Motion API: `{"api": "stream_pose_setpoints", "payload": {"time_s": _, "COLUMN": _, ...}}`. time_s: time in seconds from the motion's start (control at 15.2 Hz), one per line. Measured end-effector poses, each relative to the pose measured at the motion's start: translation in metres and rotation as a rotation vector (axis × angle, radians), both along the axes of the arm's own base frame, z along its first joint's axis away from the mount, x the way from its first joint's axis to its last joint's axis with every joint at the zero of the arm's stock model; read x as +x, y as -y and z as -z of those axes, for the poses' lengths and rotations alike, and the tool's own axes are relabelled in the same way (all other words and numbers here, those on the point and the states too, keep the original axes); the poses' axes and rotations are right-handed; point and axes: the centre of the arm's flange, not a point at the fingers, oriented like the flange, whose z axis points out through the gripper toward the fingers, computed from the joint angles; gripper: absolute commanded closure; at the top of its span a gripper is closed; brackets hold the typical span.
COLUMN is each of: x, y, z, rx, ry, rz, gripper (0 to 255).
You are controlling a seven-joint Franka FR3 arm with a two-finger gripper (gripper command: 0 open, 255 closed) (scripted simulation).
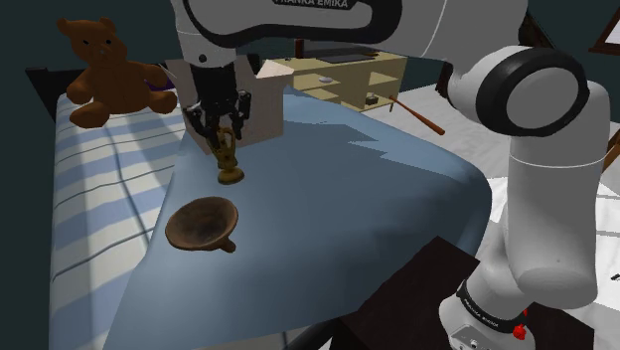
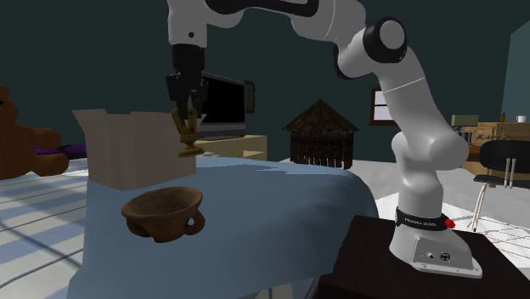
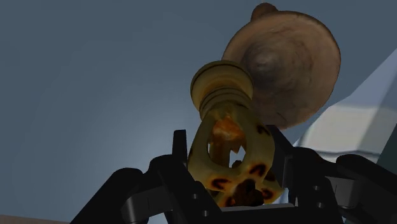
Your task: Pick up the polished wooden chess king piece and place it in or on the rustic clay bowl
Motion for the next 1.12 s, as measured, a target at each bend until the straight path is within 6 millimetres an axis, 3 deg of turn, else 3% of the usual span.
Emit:
{"api": "stream_pose_setpoints", "payload": {"time_s": 0.4, "x": -0.007, "y": -0.07, "z": -0.007, "rx": 0.0, "ry": 0.0, "rz": -0.001, "gripper": 255}}
{"api": "stream_pose_setpoints", "payload": {"time_s": 1.12, "x": -0.01, "y": -0.077, "z": 0.047, "rx": -0.001, "ry": 0.0, "rz": 0.002, "gripper": 255}}
